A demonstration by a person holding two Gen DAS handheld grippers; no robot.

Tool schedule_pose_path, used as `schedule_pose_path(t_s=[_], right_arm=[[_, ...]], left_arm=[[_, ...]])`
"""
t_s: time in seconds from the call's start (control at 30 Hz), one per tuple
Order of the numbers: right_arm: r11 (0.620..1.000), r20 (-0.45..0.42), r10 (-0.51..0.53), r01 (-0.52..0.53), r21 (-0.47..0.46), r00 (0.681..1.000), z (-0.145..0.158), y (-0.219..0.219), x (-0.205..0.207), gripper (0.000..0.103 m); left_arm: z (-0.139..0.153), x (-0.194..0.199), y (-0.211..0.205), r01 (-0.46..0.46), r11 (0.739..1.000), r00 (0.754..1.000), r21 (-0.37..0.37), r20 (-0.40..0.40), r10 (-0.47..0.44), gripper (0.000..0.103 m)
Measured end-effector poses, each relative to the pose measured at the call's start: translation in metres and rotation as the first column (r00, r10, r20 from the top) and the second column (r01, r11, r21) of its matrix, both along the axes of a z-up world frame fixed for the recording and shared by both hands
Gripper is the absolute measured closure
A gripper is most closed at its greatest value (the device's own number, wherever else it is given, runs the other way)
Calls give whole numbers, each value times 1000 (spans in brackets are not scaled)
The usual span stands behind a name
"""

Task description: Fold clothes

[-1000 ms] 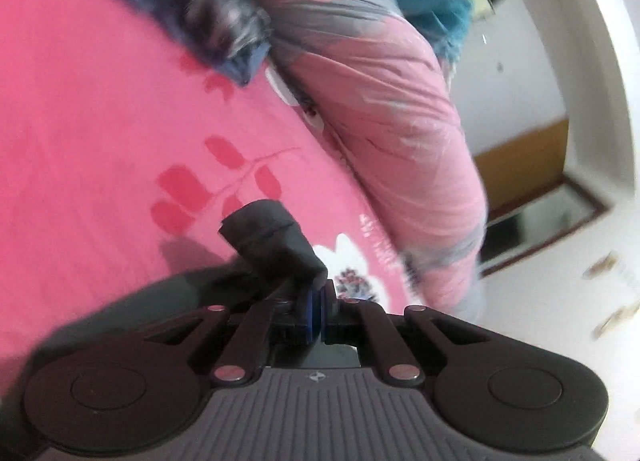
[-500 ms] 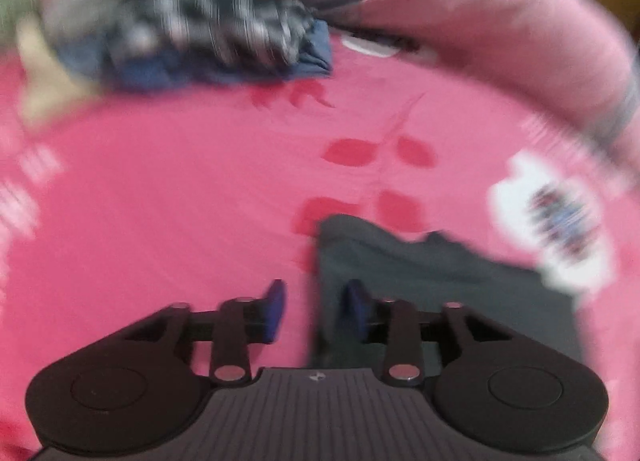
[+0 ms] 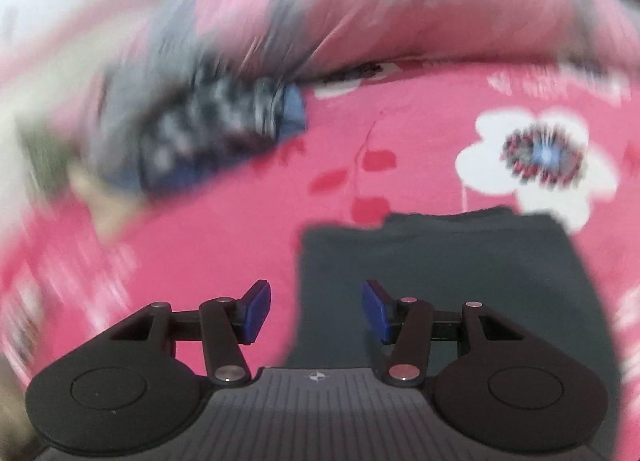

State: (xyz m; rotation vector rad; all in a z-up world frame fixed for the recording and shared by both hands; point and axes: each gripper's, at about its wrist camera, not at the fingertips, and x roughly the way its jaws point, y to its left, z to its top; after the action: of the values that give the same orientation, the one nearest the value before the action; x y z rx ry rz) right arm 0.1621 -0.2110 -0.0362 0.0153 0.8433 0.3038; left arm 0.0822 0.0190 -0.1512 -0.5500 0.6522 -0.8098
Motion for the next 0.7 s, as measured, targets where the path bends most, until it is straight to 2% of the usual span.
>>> schedule_pose_path(t_s=[0.1, 0.17, 0.2, 0.27, 0.3, 0.37, 0.53, 0.6, 0.63, 0.7], right_arm=[[982, 10, 113, -110, -154, 994, -16, 28, -7, 50], [962, 0, 151, -147, -232, 989, -29, 39, -5, 52], [949, -8, 159, -155, -273, 987, -36, 44, -3, 58], [937, -9, 146, -142, -319, 989, -46, 44, -3, 78], [943, -9, 131, -128, -308, 991, -48, 40, -3, 91], [967, 0, 93, -90, -240, 996, -46, 29, -3, 95], [995, 26, 34, -32, -94, 999, -39, 0, -11, 96], [998, 35, 20, -18, -64, 999, -37, -6, -12, 96], [998, 40, 12, -10, -58, 999, -37, -8, -12, 96], [999, 46, 1, 0, -37, 999, -35, -12, -13, 96]], left_arm=[[10, -3, 6, -17, 997, 999, 74, 45, 13, 68], [19, -4, 13, -51, 991, 996, 123, 75, 42, 68], [23, -4, 17, -69, 987, 994, 147, 90, 57, 68], [31, 7, 15, -125, 965, 987, 230, 131, 96, 68], [35, 13, 14, -154, 950, 982, 272, 153, 115, 68], [40, 31, 4, -172, 926, 976, 336, 188, 113, 68], [42, 66, -26, -119, 892, 978, 436, 209, 28, 68], [42, 74, -37, -93, 878, 978, 469, 208, -7, 68], [43, 76, -39, -88, 874, 977, 479, 213, -18, 67], [45, 73, -37, -82, 882, 974, 464, 224, -28, 67]])
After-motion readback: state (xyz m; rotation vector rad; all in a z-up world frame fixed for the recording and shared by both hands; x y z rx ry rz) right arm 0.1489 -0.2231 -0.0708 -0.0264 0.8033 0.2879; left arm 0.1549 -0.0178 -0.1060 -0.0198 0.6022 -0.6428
